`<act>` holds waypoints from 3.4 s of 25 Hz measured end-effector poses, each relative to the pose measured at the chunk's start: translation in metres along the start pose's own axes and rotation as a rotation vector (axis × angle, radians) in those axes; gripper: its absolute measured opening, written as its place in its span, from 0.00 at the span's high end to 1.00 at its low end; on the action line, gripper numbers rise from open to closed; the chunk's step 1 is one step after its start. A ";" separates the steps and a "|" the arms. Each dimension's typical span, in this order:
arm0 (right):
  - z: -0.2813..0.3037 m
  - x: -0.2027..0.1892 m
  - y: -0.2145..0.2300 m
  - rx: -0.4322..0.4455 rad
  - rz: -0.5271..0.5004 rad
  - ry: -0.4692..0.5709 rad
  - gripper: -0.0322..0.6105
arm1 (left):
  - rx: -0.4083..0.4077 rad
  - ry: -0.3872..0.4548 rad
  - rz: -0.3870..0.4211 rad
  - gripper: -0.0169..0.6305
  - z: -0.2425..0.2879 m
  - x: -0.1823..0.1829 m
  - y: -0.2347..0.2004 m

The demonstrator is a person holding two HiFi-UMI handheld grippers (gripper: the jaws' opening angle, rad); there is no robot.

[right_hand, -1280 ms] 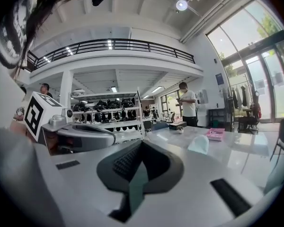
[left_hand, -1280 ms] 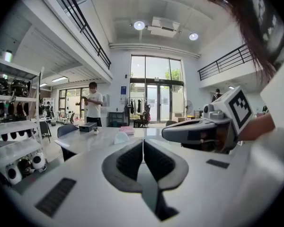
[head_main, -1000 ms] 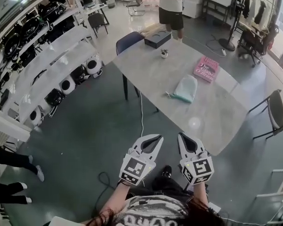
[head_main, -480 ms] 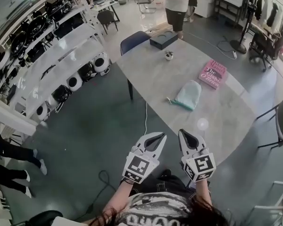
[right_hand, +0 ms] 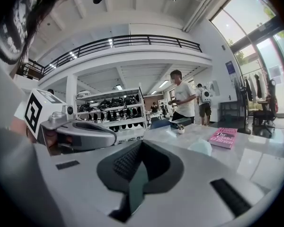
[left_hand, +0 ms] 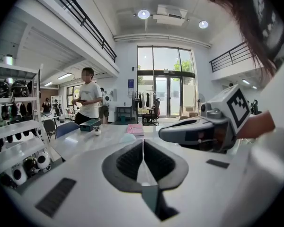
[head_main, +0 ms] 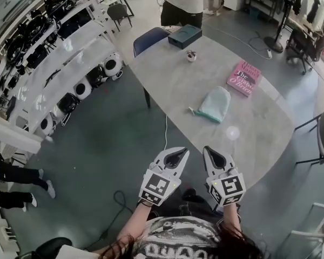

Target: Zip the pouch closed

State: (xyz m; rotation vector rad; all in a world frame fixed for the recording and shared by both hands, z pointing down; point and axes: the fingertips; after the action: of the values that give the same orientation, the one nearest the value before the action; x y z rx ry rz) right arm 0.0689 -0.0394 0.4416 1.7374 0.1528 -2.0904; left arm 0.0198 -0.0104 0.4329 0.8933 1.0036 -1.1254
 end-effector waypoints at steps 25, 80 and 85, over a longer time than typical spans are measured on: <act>0.149 -0.059 0.125 -0.146 0.150 -0.196 0.95 | -0.336 -0.264 0.223 0.95 0.197 -0.098 -0.134; 0.195 -0.149 0.170 -0.261 0.284 -0.450 0.94 | -0.814 -0.348 0.521 0.94 0.256 -0.145 -0.083; 0.188 -0.151 0.170 -0.238 0.322 -0.435 0.94 | -0.838 -0.345 0.523 0.94 0.253 -0.144 -0.079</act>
State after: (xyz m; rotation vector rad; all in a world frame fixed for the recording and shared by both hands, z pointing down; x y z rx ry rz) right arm -0.0176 -0.2214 0.6570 1.0625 -0.0081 -2.0528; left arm -0.0305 -0.2221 0.6418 0.2307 0.7748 -0.3219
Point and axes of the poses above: the fingertips, and each gripper's own axes: z forward along the fingers, y to its right, x out of its top, and after that the axes turned 10 degrees about x, right-handed
